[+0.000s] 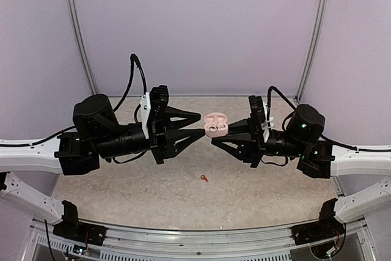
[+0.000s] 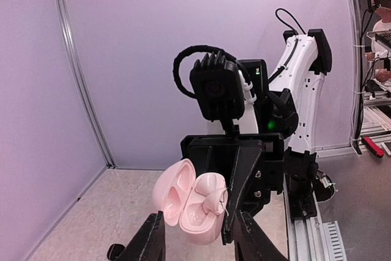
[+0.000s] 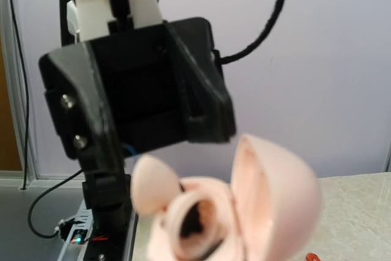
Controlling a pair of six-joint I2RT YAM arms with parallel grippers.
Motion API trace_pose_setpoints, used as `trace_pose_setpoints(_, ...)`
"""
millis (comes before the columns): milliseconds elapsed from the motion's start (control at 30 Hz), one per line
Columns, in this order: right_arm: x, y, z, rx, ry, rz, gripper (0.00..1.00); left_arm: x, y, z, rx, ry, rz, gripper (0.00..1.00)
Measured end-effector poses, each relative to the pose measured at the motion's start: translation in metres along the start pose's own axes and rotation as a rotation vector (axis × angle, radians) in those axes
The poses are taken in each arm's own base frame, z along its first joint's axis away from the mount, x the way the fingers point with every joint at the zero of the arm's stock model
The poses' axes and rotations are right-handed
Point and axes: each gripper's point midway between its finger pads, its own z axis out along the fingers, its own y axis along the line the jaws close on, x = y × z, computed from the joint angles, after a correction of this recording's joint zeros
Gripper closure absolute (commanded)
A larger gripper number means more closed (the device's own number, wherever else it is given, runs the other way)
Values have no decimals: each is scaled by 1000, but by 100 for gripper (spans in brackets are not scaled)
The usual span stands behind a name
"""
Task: Insert the wireless bluetooth earbuds into the charging case
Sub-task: Adjust the left earbud in the left side groove of the charging case.
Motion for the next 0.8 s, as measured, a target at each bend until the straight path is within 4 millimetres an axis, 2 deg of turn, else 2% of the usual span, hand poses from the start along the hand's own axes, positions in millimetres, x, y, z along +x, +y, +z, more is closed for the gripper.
trace_pose_setpoints(100,0,-3,0,21,-1,-4,100,-2,3,-4,-17,-5,0,52)
trace_pose_setpoints(267,-2,-9,-2,60,0,-14,100,-1,8,-6,-50,2,-23,34)
trace_pose_setpoints(333,-1,-10,-2,67,2,-16,100,0,9,-6,-62,5,-40,31)
trace_pose_setpoints(467,0,-11,-2,70,7,-15,100,3,13,-5,-83,14,-72,31)
trace_pose_setpoints(800,0,-11,-2,69,8,-17,100,15,13,7,-82,41,-148,39)
